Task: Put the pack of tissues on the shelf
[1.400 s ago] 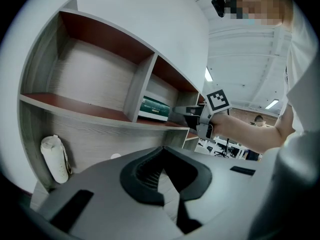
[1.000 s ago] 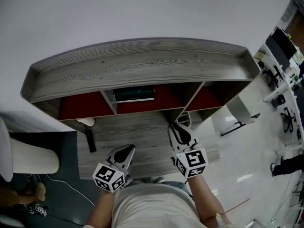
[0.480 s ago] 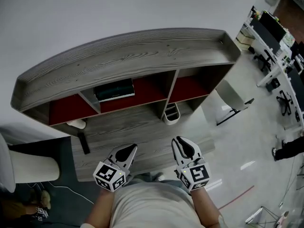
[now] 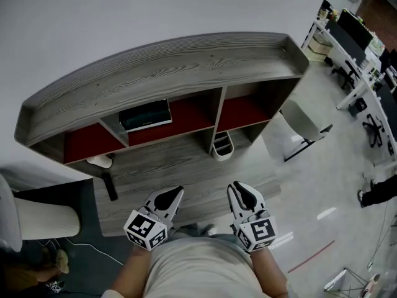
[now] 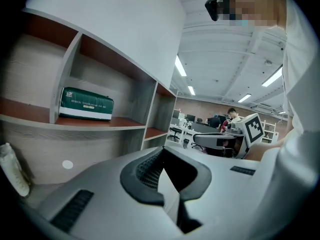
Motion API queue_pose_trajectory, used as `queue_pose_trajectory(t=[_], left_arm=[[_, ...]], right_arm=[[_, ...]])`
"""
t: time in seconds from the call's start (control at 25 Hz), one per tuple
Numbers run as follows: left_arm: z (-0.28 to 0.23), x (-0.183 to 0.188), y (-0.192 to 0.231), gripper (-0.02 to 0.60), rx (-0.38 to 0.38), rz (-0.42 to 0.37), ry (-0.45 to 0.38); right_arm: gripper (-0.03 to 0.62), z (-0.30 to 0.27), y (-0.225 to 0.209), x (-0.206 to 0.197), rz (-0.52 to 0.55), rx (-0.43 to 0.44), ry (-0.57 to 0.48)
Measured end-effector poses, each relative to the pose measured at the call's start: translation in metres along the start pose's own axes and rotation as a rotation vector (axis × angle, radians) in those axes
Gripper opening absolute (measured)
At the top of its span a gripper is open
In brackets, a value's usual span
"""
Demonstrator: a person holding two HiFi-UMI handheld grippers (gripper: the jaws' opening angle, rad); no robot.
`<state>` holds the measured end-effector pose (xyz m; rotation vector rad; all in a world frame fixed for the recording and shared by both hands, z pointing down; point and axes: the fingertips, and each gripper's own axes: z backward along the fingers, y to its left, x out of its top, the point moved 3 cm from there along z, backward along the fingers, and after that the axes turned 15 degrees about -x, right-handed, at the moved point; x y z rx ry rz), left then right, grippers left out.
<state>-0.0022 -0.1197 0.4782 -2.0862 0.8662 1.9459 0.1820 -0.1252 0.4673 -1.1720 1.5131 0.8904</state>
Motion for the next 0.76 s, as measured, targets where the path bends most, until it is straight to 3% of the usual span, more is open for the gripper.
queue_pose_trajectory(t=[0.76], left_arm=[[0.015,0.013,0.008,0.015,0.042,-0.033,-0.05]], right_arm=[[0.083,-0.007,0.01,0.012,0.009,0.03,-0.012]])
